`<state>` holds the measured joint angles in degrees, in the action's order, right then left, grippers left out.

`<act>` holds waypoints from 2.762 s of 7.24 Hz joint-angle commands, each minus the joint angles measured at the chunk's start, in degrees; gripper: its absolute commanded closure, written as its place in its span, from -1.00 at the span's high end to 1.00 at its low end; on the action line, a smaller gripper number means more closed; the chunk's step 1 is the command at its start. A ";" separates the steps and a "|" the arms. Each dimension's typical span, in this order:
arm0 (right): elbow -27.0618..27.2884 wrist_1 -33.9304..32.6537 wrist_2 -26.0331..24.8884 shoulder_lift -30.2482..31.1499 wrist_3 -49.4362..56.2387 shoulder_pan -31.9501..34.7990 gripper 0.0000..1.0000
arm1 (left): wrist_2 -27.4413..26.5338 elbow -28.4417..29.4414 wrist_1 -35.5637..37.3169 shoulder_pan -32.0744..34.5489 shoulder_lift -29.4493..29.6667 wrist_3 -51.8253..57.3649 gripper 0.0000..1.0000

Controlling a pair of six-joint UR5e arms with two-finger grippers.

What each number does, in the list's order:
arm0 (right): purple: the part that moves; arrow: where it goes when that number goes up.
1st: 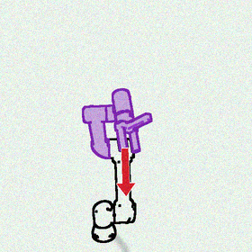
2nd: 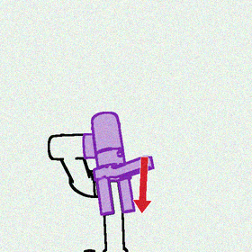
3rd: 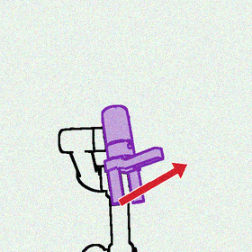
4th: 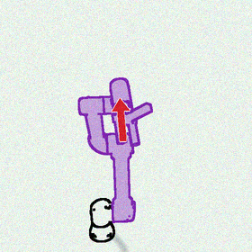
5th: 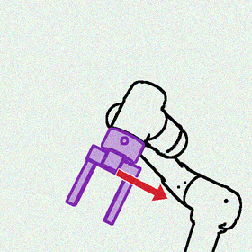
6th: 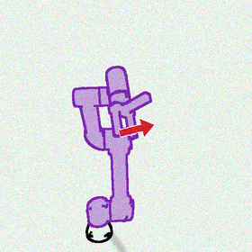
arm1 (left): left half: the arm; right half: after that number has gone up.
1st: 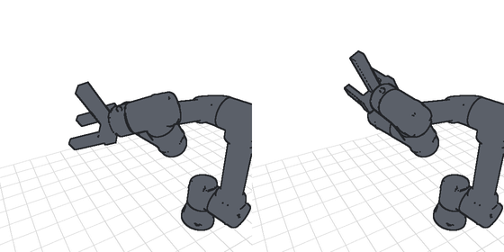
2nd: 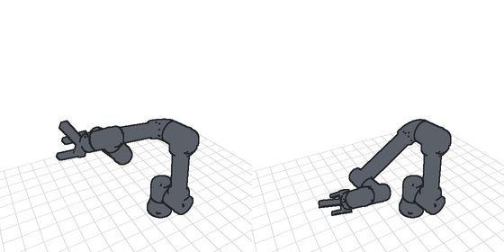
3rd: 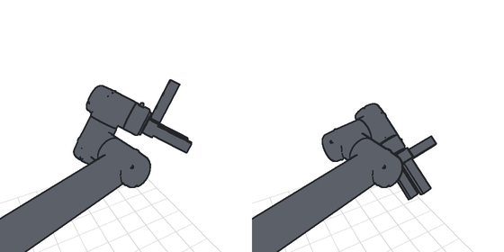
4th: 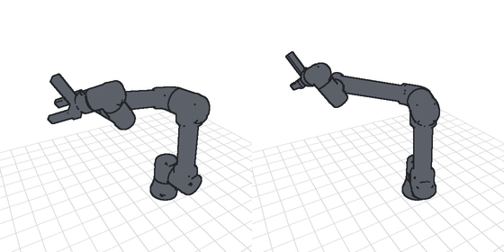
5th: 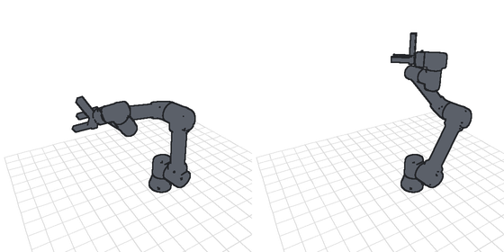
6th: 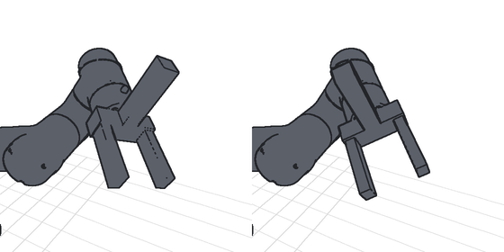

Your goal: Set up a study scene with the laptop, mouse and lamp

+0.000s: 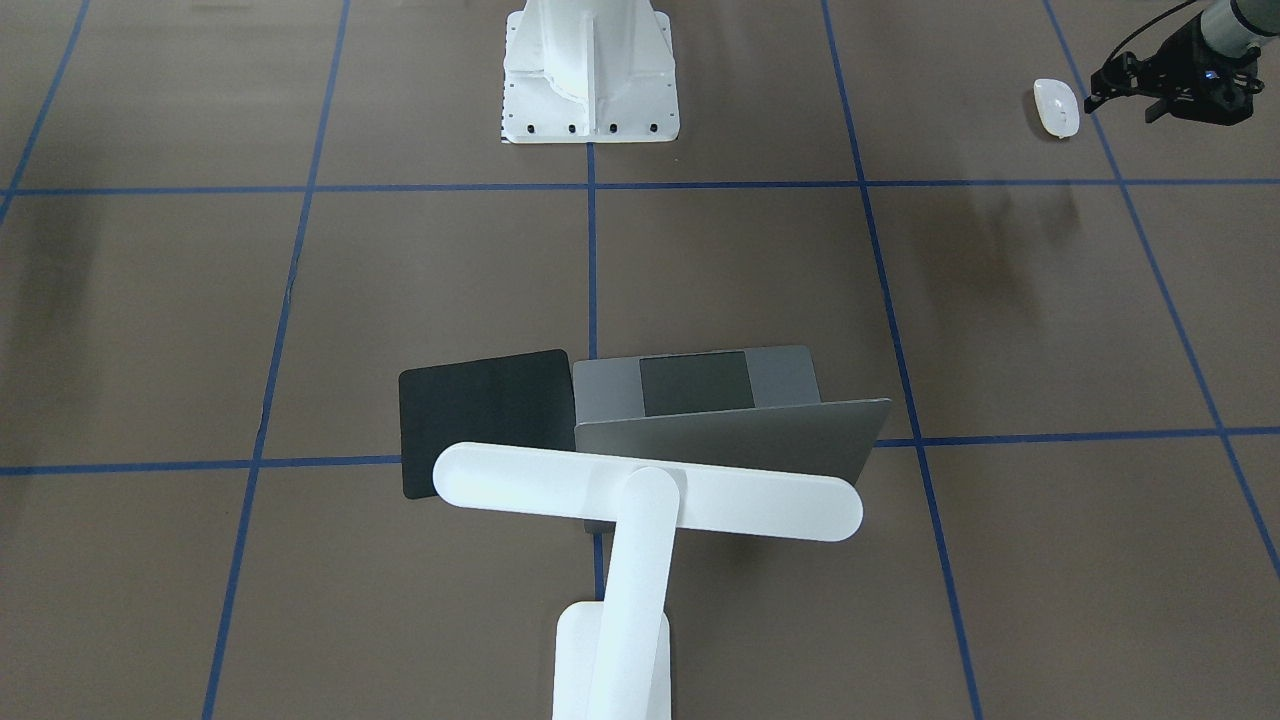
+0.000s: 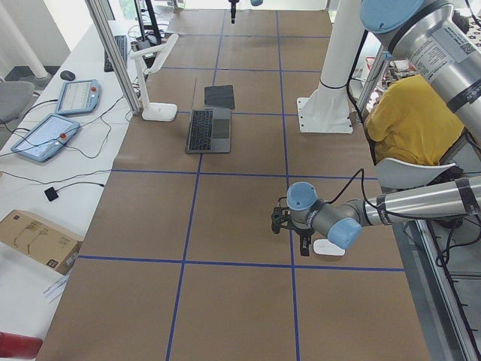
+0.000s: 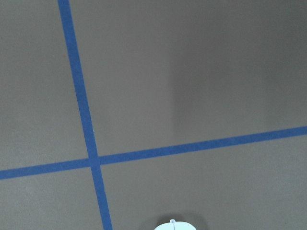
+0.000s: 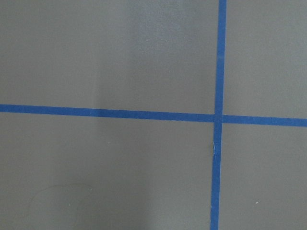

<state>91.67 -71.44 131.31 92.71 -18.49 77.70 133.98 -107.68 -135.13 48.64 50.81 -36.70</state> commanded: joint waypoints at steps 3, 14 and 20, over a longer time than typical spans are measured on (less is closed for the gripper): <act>0.00 0.07 0.00 0.28 0.03 0.00 1.00 | -2.30 0.18 -0.75 -11.95 -0.19 -9.07 1.00; 0.00 0.07 0.00 0.19 0.03 -0.09 1.00 | -3.29 6.51 -0.84 -24.55 3.86 -11.99 1.00; 0.00 0.07 0.09 0.19 -0.05 -0.09 1.00 | -3.29 7.13 -0.75 -26.22 4.03 -11.91 1.00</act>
<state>91.67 -71.37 131.39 92.90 -18.53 77.61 130.69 -100.66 -135.92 22.74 54.77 -48.67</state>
